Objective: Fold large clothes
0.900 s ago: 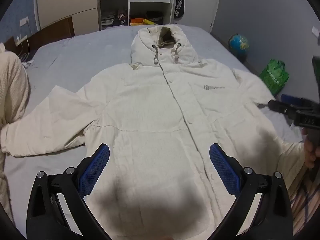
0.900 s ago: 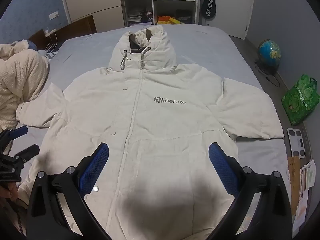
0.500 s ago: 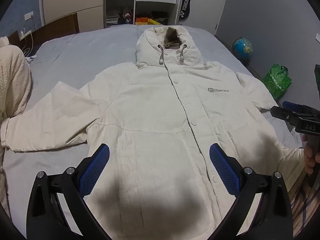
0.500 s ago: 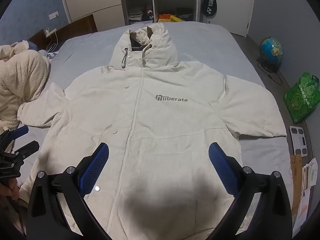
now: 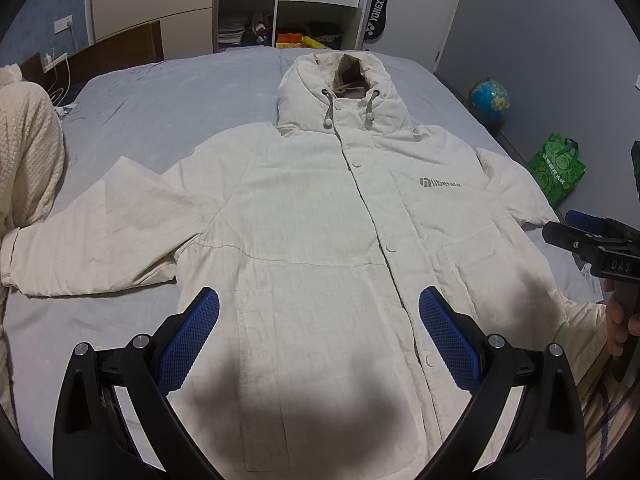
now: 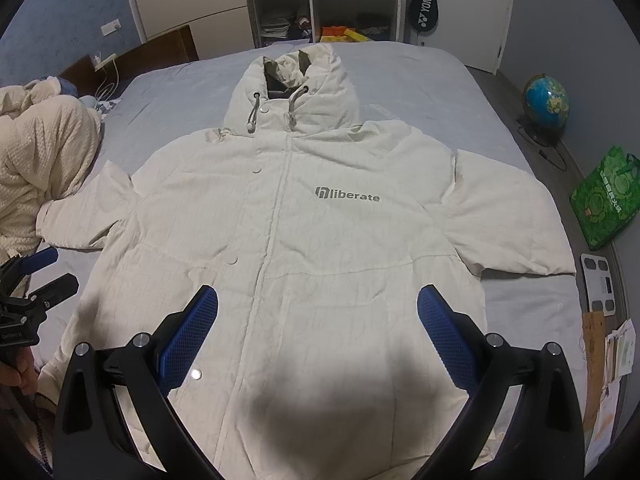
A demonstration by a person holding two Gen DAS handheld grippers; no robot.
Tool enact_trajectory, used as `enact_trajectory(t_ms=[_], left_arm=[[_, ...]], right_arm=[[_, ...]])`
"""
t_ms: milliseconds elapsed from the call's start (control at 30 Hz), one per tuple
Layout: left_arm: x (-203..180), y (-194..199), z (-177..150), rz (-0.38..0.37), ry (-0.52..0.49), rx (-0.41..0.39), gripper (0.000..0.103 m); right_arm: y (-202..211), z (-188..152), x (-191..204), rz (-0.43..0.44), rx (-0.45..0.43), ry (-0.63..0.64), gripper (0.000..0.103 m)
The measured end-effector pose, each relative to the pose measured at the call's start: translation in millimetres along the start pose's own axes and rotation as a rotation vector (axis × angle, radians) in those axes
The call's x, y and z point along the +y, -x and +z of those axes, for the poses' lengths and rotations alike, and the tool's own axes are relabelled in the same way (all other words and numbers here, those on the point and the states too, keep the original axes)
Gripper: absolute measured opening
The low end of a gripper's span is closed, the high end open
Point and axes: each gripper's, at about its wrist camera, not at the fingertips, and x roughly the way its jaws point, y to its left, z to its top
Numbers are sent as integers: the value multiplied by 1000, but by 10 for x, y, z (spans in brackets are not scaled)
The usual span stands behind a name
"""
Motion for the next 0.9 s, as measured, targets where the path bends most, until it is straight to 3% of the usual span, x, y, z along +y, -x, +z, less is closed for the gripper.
enact_trajectory(t_ms=[900], left_arm=[[16,-20,-10,9,4,8,96]], right_arm=[[-4,-4,7,13,7,-9,96]])
